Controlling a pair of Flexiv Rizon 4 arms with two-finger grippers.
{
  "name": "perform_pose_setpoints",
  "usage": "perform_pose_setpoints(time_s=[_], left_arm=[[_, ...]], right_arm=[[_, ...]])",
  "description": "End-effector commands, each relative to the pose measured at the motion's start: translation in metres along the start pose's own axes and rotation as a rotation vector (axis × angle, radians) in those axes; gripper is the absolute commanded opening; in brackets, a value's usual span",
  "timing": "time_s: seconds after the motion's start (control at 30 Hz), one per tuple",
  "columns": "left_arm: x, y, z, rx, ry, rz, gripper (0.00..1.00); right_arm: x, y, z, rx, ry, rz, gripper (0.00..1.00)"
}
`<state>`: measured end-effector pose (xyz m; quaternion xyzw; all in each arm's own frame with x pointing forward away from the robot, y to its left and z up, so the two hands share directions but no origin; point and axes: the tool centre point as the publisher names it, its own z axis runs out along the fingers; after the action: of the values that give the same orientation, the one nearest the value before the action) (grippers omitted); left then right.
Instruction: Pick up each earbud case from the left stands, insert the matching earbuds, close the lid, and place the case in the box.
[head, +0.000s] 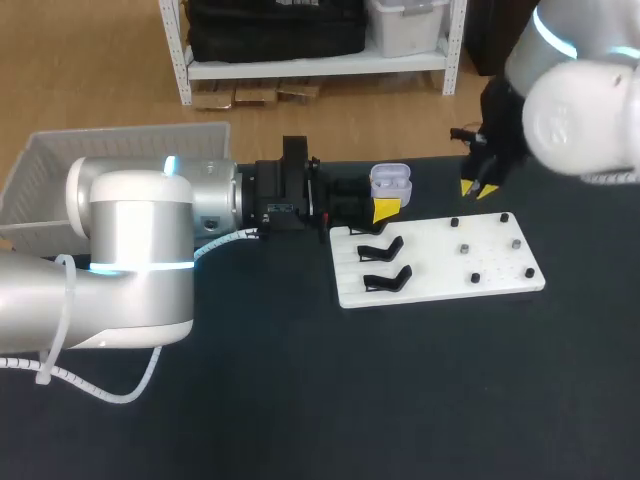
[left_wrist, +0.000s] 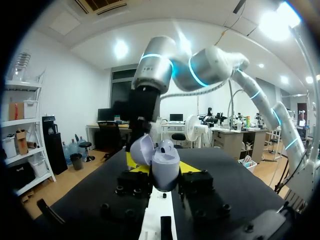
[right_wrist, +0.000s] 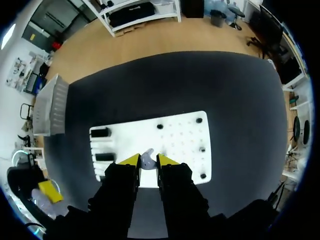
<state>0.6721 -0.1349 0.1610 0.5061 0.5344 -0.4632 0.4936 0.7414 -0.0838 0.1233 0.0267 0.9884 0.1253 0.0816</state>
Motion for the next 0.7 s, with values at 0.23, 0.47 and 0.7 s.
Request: perform_pose_setpoints(time_s=[0.23, 0.47, 0.7], left_arm=[[0.002, -0.002, 0.0, -0.009, -0.01, 0.006, 0.0], [0.002, -0.002, 0.0, -0.009, -0.01, 0.006, 0.0], [0.002, -0.002, 0.0, -0.009, -0.01, 0.006, 0.0]], right_arm=[[0.065, 0.038, -0.086, 0.027, -0.057, 0.027, 0.0], [0.075, 0.049, -0.105, -0.019, -0.119, 0.044, 0.0], [0.075, 0.049, -0.105, -0.019, -0.119, 0.044, 0.0]])
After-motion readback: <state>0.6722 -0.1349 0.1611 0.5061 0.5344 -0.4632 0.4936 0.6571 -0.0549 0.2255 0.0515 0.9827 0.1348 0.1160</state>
